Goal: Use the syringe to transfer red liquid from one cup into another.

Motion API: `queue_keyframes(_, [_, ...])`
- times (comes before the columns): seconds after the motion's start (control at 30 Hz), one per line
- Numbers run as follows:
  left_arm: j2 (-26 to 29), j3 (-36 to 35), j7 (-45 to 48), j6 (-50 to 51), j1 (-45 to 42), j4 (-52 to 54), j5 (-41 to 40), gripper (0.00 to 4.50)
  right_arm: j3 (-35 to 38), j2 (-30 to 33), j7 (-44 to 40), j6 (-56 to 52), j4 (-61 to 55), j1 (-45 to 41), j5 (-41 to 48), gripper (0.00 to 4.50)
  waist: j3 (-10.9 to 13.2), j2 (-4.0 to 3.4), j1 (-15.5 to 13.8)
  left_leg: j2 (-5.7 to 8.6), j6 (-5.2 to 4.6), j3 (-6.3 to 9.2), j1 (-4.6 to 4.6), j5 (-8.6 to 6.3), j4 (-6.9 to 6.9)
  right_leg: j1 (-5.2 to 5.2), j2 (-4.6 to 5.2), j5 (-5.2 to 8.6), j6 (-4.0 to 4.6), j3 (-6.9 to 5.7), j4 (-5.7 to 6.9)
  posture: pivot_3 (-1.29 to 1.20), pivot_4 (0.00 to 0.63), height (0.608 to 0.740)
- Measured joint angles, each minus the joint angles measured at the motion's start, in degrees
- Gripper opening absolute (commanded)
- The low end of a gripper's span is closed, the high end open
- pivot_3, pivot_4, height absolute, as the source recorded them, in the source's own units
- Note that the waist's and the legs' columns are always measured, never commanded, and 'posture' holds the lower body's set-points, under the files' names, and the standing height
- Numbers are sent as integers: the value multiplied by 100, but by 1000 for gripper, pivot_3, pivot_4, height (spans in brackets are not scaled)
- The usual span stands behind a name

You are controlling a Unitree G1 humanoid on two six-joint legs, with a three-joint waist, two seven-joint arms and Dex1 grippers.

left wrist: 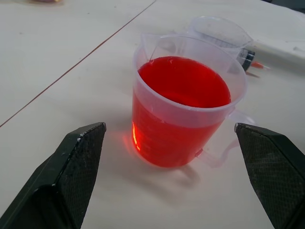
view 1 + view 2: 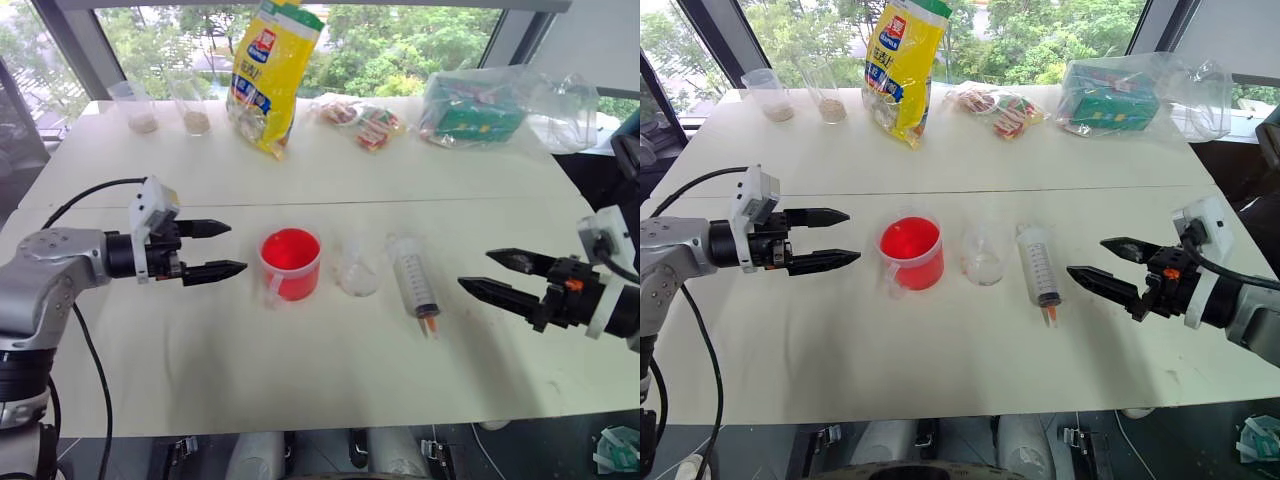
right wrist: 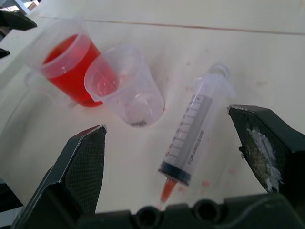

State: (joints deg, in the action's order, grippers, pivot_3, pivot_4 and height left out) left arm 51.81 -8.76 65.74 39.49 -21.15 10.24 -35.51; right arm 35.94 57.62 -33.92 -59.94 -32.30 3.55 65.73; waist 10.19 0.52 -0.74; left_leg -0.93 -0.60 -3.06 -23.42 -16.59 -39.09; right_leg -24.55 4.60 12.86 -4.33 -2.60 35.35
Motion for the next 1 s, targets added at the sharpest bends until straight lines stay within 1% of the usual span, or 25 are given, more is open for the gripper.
queue_keyframes(0.13, [7,0,14,-1,1,2,0,4500,-131,40,61,-118,9,-20,-7,4451,0,0,-1,0,0,-1,-1,0,0,0,1,0,0,0,0,0,150,740])
queue_keyframes(0.2, [9,1,20,-4,0,5,1,4500,-215,77,167,-237,80,-159,13,4451,0,0,-1,1,0,-2,0,0,-1,0,2,0,0,1,0,0,150,740])
queue_keyframes(0.33, [5,13,33,-39,-2,-1,4,4500,-459,452,446,-652,233,-545,109,4451,0,-1,1,1,0,-2,0,0,-1,-3,3,0,1,1,0,0,150,740])
queue_keyframes(0.4, [-18,58,42,-59,-69,-35,7,4500,-815,701,778,-1181,414,-1032,348,4451,2,-2,10,0,0,-3,-2,0,-1,-5,4,-1,2,4,1,0,150,740])
queue_keyframes(0.53, [-141,208,83,-187,-386,-152,15,4500,-1739,812,1416,-2204,926,-2303,710,4451,2,-1,13,0,0,-2,-3,0,-1,-7,5,-1,4,7,1,0,150,740])
queue_keyframes(0.6, [-244,309,86,-274,-474,-199,56,4500,-2089,670,1654,-2588,1179,-2786,706,4451,2,-2,11,0,0,-4,-7,0,0,-11,5,-1,4,9,0,0,150,740])
queue_keyframes(0.63, [-327,382,84,-292,-518,-266,94,4500,-2307,472,1815,-2827,1372,-3128,645,4451,2,-2,13,0,0,-5,-9,0,0,-11,4,-1,4,10,-1,0,150,740])
queue_keyframes(0.7, [-441,532,81,-360,-580,-329,131,4500,-2681,207,2054,-3102,1693,-3508,538,4451,2,-1,12,1,-1,-6,-15,0,0,-16,4,-2,4,10,-1,0,150,740])
queue_keyframes(0.83, [-512,571,51,-399,-689,-342,138,4500,-3292,-7,2384,-3218,2270,-4079,366,4451,2,-2,10,4,-4,-11,-32,0,-1,-32,3,-4,0,12,0,0,150,740])
queue_keyframes(0.93, [-537,539,4,-423,-667,-302,130,4500,-3723,-448,2593,-3218,2773,-4597,-122,4451,1,-1,36,4,-4,-16,-31,0,-2,-31,0,-7,-5,11,0,0,150,740])
queue_keyframes(1.0, [-550,522,-39,-434,-571,-268,128,4500,-3926,-686,2640,-3219,3114,-4693,-389,4451,2,-1,40,4,-4,-16,-32,0,-2,-33,-1,-13,-16,11,1,0,150,740])
